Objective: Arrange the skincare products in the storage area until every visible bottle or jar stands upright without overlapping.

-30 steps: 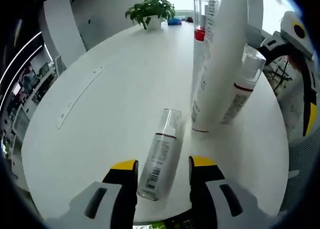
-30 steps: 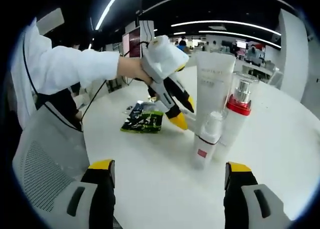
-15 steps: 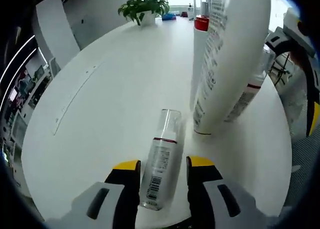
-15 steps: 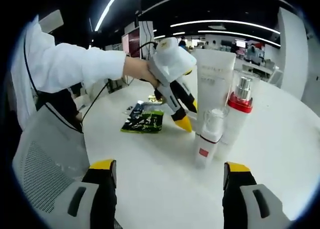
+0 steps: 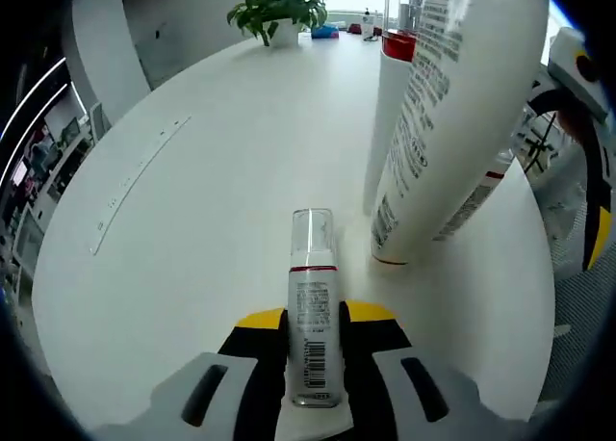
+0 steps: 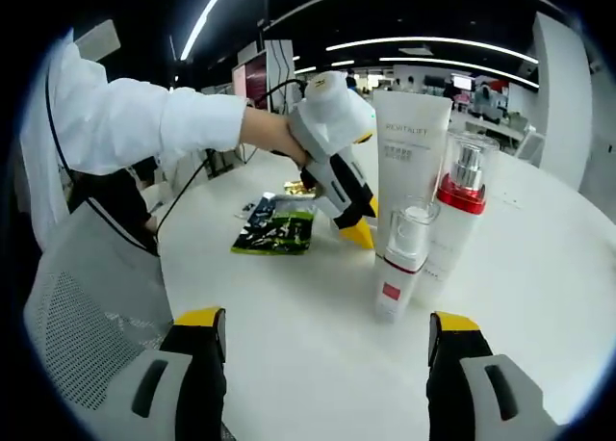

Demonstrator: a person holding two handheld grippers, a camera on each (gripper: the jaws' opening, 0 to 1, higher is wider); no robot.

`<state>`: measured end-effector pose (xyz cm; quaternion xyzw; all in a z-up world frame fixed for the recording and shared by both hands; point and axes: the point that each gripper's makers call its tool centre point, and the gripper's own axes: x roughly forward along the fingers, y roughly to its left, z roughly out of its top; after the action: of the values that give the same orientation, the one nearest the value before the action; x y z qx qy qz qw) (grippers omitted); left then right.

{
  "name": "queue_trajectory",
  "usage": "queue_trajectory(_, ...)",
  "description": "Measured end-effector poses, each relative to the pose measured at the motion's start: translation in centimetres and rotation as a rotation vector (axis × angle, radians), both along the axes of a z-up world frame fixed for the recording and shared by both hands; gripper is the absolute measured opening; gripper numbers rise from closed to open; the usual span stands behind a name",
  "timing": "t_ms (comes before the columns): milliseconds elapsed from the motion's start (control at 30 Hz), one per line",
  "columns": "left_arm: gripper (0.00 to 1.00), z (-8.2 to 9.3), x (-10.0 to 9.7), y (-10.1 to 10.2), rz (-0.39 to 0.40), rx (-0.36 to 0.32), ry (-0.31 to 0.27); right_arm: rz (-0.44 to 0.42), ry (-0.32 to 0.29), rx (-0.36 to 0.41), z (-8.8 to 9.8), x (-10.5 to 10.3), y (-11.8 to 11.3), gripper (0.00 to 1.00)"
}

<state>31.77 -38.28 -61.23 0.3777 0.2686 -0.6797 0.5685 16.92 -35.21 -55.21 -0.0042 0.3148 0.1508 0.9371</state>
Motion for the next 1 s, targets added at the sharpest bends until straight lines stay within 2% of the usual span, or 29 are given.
queue_trajectory(400,0.17,-0.1,0.0,0.4,0.052,0.023,0.002,-0.008,0.005,-0.018,0.0,-0.1,-0.1,0.85)
queue_trajectory(533,0.17,0.0,-0.4,1.2,0.048,0.037,-0.004,-0.011,0.011,-0.024,0.0,-0.2,0.0,0.83)
queue_trajectory(733,0.16,-0.1,-0.4,2.1,0.082,0.031,0.007,-0.001,0.013,-0.026,0.0,-0.2,0.5,0.81)
queue_trajectory(1000,0.16,-0.1,-1.5,3.8,0.123,0.045,0.014,0.017,0.025,-0.024,-0.2,-0.3,1.3,0.77)
